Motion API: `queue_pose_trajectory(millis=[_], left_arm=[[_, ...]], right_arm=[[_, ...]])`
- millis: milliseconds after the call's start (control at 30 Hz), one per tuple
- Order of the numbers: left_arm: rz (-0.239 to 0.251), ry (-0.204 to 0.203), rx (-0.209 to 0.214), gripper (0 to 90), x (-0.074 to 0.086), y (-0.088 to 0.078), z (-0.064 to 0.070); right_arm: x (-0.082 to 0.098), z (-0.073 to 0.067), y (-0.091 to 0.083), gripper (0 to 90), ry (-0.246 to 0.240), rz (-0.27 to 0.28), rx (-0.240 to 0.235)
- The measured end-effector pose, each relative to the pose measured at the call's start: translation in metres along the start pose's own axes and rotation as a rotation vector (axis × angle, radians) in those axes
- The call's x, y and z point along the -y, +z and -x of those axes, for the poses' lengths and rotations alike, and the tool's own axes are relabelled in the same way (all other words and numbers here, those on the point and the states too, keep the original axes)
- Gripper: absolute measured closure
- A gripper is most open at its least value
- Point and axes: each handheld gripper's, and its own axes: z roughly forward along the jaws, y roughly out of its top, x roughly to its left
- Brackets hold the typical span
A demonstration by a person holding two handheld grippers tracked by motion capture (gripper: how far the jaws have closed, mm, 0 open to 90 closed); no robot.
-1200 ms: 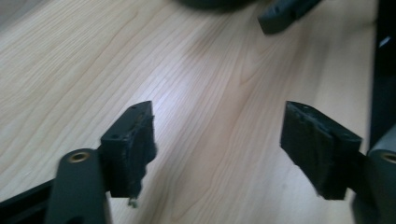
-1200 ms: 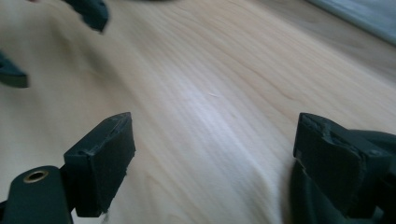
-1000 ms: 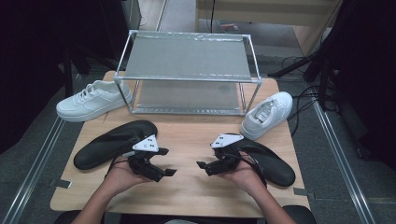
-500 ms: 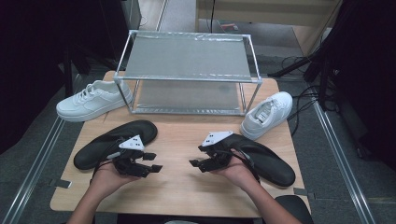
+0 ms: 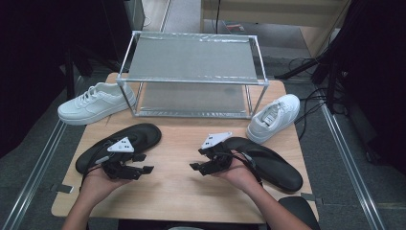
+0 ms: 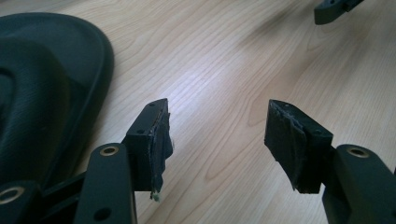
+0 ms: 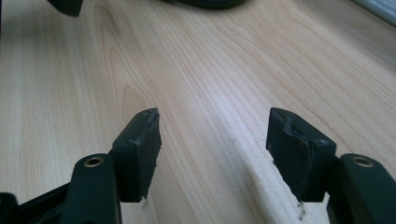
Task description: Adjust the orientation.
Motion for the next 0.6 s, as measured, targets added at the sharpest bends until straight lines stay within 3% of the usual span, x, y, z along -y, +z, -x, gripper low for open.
queue_pose_trajectory(millis=[467, 600], left_arm=[[0.006, -0.044, -0.003, 39.3, 0.009, -0.019, -0.018], [0.013, -0.052, -0.024, 39.4, 0.011, -0.028, -0.022]], right_arm=[[0.001, -0.001, 0.004, 37.2, -0.010, -0.024, -0.004], [0.001, -0.002, 0.005, 37.2, -0.012, -0.030, -0.005]])
